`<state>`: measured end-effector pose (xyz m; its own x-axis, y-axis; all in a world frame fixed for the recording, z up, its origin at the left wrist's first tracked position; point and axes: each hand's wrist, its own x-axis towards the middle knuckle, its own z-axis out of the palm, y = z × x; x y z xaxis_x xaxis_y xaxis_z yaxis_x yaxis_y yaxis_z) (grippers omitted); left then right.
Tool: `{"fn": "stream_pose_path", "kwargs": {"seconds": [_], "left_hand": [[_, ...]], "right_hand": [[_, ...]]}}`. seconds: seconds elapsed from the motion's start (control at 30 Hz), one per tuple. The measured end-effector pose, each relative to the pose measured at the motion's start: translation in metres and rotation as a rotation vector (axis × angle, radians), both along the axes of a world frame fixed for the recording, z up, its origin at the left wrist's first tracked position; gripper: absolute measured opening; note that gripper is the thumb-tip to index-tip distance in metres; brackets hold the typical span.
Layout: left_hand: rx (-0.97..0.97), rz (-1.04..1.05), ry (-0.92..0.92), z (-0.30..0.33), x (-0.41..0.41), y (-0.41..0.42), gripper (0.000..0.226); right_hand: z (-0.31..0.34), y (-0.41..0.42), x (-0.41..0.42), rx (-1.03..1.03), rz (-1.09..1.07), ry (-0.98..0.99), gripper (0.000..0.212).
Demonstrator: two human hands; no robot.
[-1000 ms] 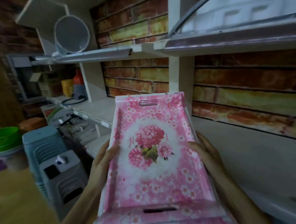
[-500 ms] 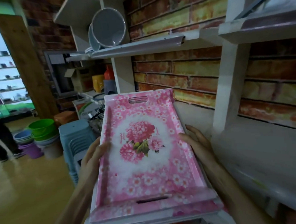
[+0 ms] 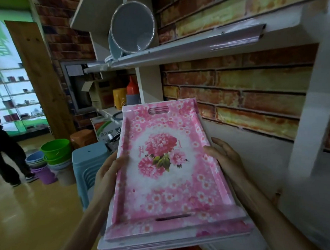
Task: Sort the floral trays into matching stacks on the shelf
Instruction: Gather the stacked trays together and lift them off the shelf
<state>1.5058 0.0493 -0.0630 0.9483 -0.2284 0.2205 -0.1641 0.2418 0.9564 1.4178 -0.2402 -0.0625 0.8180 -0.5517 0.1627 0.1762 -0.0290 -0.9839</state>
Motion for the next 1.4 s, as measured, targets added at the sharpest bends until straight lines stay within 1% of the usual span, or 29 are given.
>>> {"fn": "stream_pose_path", "kwargs": {"seconds": [0.03,0.1,0.13,0.23,0.27,0.37,0.53,0.6,0.87,1.07,1.2,1.4], "left_hand": [[-0.010,-0.003,0.013,0.000,0.014,-0.006,0.054],[-0.020,-0.012,0.019,-0.002,0.040,-0.018,0.027],[-0.013,-0.020,0.030,-0.002,0.051,-0.025,0.024],[0.020,-0.052,0.029,-0.003,0.083,-0.048,0.030],[0.013,-0.064,0.031,-0.002,0.091,-0.057,0.032],[0.011,-0.163,0.029,-0.002,0.117,-0.090,0.035],[0.029,-0.336,0.070,-0.005,0.153,-0.147,0.026],[0.063,-0.387,0.070,-0.008,0.170,-0.171,0.027],[0.132,-0.620,0.015,-0.009,0.227,-0.261,0.022],[0.167,-0.754,0.059,-0.020,0.258,-0.317,0.024],[0.180,-0.819,0.106,-0.032,0.273,-0.342,0.030],[0.206,-0.860,0.133,-0.040,0.286,-0.366,0.025]], "right_hand": [[0.002,-0.006,0.012,-0.006,-0.006,0.005,0.059],[0.003,-0.016,0.033,-0.016,-0.031,0.002,0.059],[0.002,-0.022,0.041,-0.020,-0.047,0.008,0.060],[0.000,-0.040,0.059,-0.033,-0.111,0.044,0.068],[-0.001,-0.047,0.063,-0.032,-0.142,0.052,0.067],[-0.005,-0.068,0.067,-0.009,-0.233,0.062,0.062],[-0.007,-0.094,0.062,0.033,-0.378,0.094,0.048],[-0.009,-0.102,0.060,0.046,-0.436,0.106,0.047],[-0.022,-0.129,0.068,0.160,-0.706,0.130,0.068],[-0.036,-0.151,0.077,0.217,-0.873,0.126,0.080],[-0.042,-0.160,0.083,0.240,-0.931,0.124,0.072],[-0.048,-0.171,0.092,0.253,-0.979,0.118,0.064]]}}
